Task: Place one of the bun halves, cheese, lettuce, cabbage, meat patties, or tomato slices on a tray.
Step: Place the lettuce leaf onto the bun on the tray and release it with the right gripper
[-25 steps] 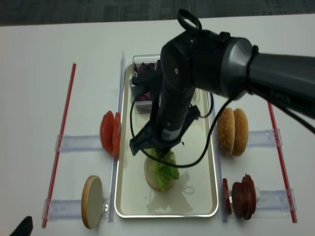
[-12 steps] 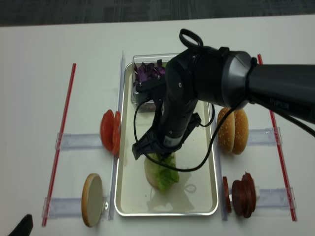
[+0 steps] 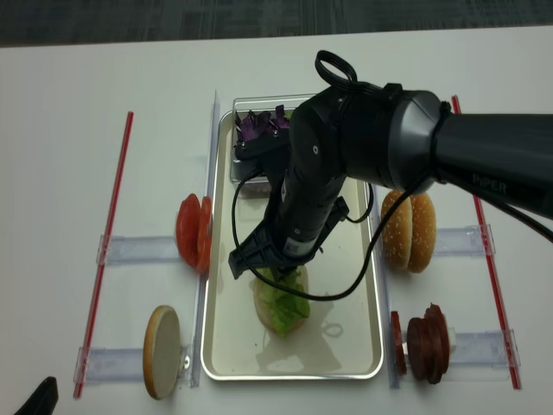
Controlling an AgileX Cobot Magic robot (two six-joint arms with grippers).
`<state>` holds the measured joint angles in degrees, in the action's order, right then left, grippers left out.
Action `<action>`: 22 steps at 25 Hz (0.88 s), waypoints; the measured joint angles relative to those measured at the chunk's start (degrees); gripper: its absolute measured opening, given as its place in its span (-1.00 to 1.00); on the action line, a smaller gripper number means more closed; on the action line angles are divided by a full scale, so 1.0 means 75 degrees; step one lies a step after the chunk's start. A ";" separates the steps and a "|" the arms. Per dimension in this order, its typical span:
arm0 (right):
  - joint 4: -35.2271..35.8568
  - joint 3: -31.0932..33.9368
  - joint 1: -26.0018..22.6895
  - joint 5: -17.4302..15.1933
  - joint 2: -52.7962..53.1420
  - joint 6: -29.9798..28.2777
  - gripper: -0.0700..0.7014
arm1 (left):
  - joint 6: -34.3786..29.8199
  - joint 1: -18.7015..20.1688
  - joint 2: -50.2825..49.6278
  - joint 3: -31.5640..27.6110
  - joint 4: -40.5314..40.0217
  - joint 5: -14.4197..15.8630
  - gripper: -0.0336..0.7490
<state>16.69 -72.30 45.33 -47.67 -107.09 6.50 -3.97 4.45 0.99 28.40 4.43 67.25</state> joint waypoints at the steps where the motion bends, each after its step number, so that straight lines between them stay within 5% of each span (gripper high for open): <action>1: 0.0000 0.0000 0.0000 0.0000 -0.0015 0.0000 -0.65 | 0.0000 0.0000 0.0000 0.0000 0.0000 0.0000 0.25; 22: -0.0241 0.0004 0.0000 0.0128 -0.0378 0.0000 -0.65 | 0.0000 0.0000 0.0000 0.0000 0.0000 0.0000 0.25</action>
<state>14.89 -72.27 45.33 -46.71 -109.93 6.50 -3.97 4.45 0.99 28.40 4.43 67.25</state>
